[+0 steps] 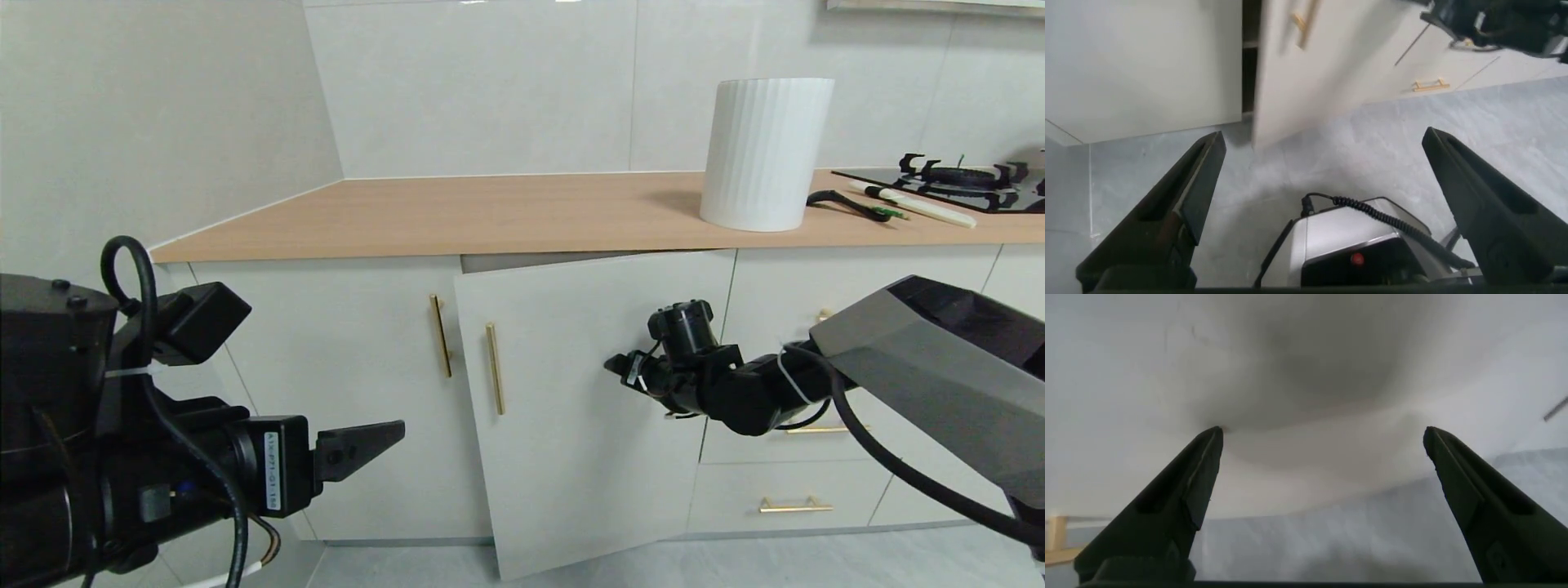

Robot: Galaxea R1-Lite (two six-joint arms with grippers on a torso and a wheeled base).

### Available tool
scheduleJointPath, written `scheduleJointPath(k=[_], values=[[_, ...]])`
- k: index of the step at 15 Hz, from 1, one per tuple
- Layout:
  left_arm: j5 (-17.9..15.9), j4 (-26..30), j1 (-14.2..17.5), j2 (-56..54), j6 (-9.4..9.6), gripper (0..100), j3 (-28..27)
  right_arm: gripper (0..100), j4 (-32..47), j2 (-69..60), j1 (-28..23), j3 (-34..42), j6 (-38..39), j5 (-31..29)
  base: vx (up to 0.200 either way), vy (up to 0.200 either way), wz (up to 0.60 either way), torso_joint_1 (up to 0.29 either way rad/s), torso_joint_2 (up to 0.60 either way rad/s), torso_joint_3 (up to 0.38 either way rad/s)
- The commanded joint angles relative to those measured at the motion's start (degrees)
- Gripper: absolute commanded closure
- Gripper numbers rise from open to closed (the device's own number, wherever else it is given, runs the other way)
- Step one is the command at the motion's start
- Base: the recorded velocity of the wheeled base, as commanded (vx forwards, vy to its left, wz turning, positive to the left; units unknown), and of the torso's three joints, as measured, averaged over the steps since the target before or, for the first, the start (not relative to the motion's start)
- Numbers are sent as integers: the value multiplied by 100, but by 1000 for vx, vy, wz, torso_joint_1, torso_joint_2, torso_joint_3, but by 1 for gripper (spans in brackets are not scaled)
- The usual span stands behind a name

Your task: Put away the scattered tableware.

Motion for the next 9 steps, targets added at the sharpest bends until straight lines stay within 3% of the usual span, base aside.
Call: scheduleJointPath(k=[1,9], values=[[1,0,1,13,-1,0,16,0,-8,192,-30,-184,43,-41,0,0,0,0,0,0],[-8,0,1,31,-1,0,33,0,27,561,-259,-773,254,-472,0,0,0,0,0,0]])
